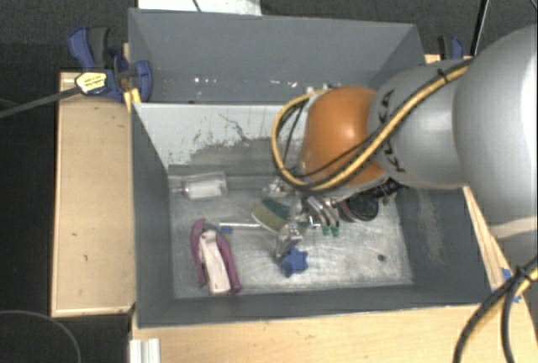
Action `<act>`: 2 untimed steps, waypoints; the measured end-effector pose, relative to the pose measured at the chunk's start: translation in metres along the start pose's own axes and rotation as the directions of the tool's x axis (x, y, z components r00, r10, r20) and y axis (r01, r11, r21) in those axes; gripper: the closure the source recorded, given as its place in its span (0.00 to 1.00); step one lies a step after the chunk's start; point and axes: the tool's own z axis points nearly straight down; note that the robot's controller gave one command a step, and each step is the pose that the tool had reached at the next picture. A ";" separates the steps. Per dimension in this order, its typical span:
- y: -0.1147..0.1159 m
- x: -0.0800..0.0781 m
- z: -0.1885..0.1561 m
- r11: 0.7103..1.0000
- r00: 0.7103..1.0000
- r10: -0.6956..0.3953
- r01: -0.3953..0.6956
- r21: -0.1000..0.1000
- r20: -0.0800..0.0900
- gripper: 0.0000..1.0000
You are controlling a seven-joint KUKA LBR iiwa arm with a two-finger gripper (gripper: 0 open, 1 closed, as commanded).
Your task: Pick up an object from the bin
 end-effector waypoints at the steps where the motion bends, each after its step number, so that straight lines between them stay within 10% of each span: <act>1: 0.001 -0.002 -0.002 1.000 1.000 0.003 -0.003 0.000 0.009 1.00; 2: 0.001 -0.006 -0.099 1.000 1.000 0.008 -0.008 0.003 -0.001 1.00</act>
Offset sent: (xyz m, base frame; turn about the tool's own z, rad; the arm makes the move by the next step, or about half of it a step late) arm 0.0000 0.0000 0.0000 0.0000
